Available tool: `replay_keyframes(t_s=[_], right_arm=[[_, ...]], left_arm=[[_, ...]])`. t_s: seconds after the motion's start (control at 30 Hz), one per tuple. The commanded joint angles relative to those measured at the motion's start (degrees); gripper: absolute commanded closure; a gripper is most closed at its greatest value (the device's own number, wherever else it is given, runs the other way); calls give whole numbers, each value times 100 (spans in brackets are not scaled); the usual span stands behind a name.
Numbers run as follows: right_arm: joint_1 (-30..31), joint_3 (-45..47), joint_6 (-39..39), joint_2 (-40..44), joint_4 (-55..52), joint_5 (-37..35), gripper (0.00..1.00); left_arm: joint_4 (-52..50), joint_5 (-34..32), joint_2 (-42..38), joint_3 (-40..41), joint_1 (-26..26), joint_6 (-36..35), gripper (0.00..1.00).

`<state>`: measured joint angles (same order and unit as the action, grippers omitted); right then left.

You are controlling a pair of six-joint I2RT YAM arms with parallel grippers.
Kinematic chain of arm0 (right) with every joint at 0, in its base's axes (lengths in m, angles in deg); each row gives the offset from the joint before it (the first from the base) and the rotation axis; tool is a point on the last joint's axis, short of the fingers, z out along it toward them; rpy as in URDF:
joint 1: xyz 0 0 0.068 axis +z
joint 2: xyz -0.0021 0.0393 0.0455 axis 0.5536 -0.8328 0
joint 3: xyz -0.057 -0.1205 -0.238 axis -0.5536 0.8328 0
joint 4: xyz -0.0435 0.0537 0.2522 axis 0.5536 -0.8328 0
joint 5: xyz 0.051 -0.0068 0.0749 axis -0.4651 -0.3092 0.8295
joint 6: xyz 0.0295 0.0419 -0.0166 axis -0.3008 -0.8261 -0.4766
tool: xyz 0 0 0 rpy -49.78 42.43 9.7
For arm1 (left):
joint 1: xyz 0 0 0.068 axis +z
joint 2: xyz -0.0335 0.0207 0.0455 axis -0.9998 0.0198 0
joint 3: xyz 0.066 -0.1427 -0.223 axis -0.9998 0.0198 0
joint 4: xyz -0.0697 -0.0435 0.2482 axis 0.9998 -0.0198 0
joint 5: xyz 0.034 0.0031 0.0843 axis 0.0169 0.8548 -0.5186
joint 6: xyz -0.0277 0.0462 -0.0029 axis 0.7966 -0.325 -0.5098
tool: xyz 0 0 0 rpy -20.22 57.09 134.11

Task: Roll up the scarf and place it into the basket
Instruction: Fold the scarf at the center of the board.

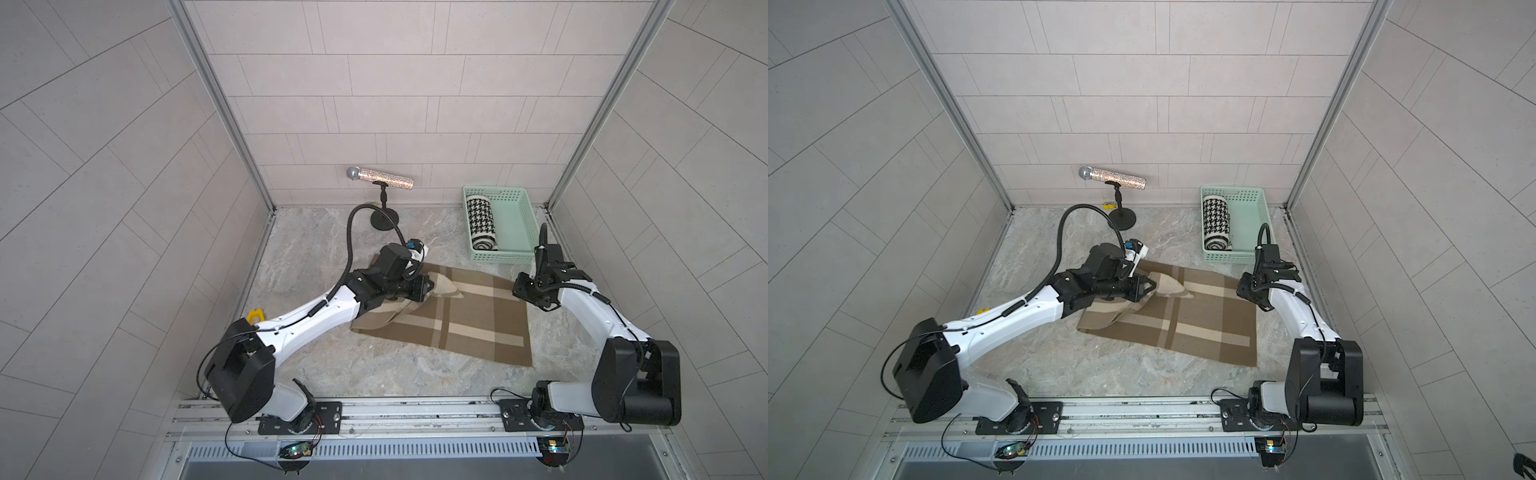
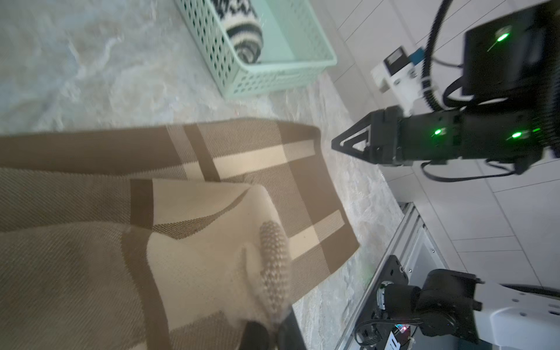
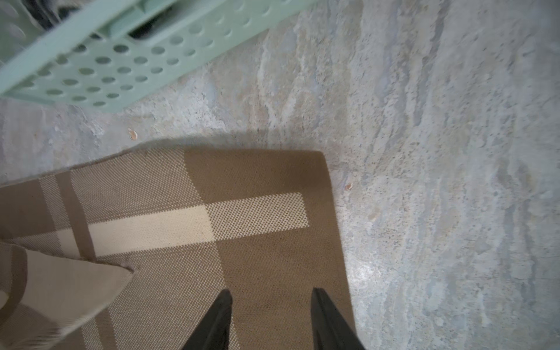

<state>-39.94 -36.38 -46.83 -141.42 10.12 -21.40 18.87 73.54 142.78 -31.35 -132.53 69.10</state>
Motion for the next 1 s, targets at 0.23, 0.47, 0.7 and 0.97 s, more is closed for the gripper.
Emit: replay_keyframes(t_s=[0.23,0.47,0.7,0.97], right_arm=[[22,660,114,-9,45,333,57],[254,1063,-13,-205,323,419,59],[925,1192,-475,-624,785,421,58],[2269,1081,-1468,-763,1253,286,57]], left_arm=[[163,-1014,442,1149,122,1084,100],[356,-1232,880,1659,859,1468,100],[390,-1426,1233,1506,1662,1306,100],[434,-1478,1074,1237,3025,1048,100]])
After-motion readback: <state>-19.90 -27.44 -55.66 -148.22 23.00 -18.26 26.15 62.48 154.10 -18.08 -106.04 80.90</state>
